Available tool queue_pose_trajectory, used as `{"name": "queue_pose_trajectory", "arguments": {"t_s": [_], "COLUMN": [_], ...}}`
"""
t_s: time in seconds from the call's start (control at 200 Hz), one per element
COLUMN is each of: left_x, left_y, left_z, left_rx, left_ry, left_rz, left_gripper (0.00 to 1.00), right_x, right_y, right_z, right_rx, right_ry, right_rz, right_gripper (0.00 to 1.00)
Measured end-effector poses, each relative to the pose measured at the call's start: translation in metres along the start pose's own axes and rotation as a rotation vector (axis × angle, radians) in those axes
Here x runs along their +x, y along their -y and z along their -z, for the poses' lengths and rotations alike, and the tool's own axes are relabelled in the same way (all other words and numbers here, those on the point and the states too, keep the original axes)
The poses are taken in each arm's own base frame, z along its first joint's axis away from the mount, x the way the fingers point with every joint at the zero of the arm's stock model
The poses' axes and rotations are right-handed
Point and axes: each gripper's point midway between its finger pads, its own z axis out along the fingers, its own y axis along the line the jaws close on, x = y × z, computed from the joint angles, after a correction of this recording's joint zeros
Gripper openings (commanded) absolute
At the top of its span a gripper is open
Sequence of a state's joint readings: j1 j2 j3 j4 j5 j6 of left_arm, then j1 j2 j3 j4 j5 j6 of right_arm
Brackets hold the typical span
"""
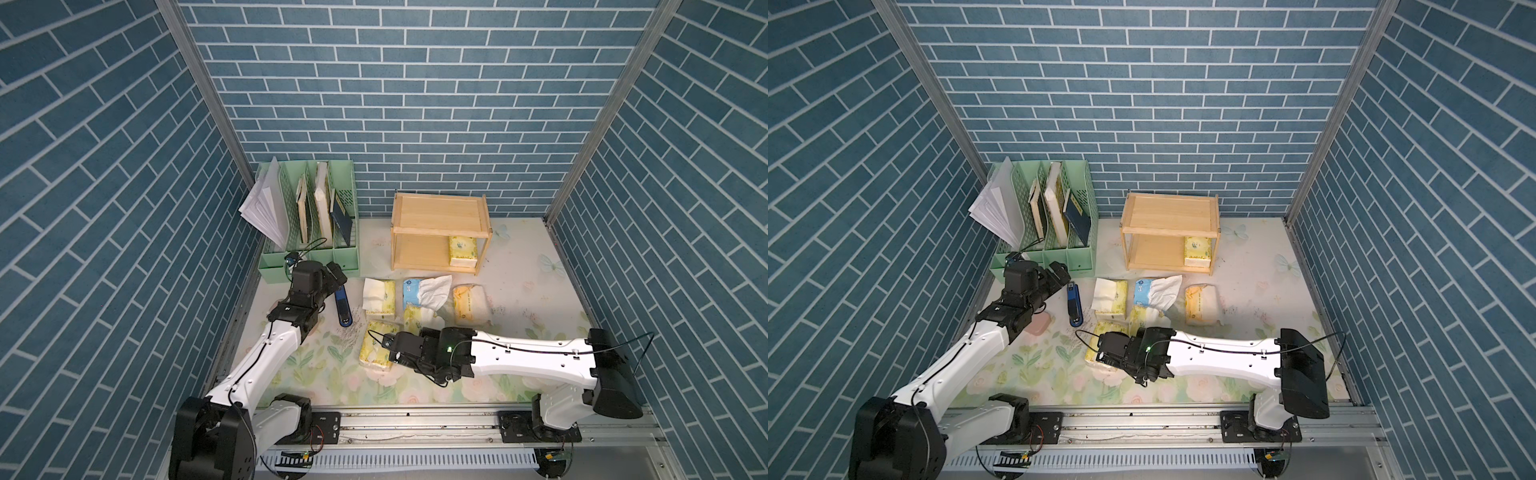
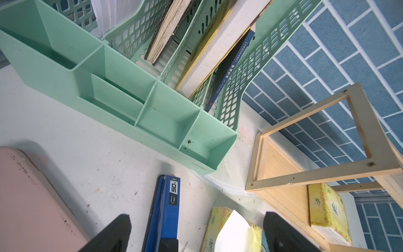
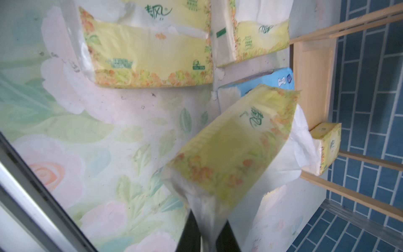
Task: Remove the tissue boxes from the shelf
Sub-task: Place the box of tissues at the center of the board.
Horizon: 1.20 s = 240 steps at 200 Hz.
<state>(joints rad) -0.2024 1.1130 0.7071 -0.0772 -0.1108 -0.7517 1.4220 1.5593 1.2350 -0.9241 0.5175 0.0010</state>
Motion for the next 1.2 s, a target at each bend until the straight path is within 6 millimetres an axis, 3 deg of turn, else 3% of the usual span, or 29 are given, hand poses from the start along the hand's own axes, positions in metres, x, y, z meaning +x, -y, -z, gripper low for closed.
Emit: {"name": "queue_pose_trajectory", "arguments": {"t_s": [0.28, 0.595, 0.83, 1.2], "left_x": [-0.001, -0.001, 0.001, 0.003], "left_y": [0.001, 0.0, -0.001, -0.003], "left_z": [0.001, 0.001, 0.001, 0.001], "left_rx": [0.003, 0.002, -0.004, -0.013], "left_ry": [0.003, 0.002, -0.003, -0.012], "left_rz": [0.0, 0.0, -0.001, -0.003], "left_gripper": [1.0, 1.0, 1.0, 1.0], "right_x": [0.011, 0.016, 0.009, 0.011], "right_y": [-0.037, -0.05, -0.059, -0.067], "right_z": [-0.006, -0.031, -0.048, -0.057], "right_rx": [-0.087, -0.072, -0.07, -0.089], "right_ry": [-0.075, -0.156, -0.155, -0.168], "right_rz": [0.027, 0.075, 0.089, 0.122], "right_gripper": [0.06, 0.08, 0.13, 0.59]}}
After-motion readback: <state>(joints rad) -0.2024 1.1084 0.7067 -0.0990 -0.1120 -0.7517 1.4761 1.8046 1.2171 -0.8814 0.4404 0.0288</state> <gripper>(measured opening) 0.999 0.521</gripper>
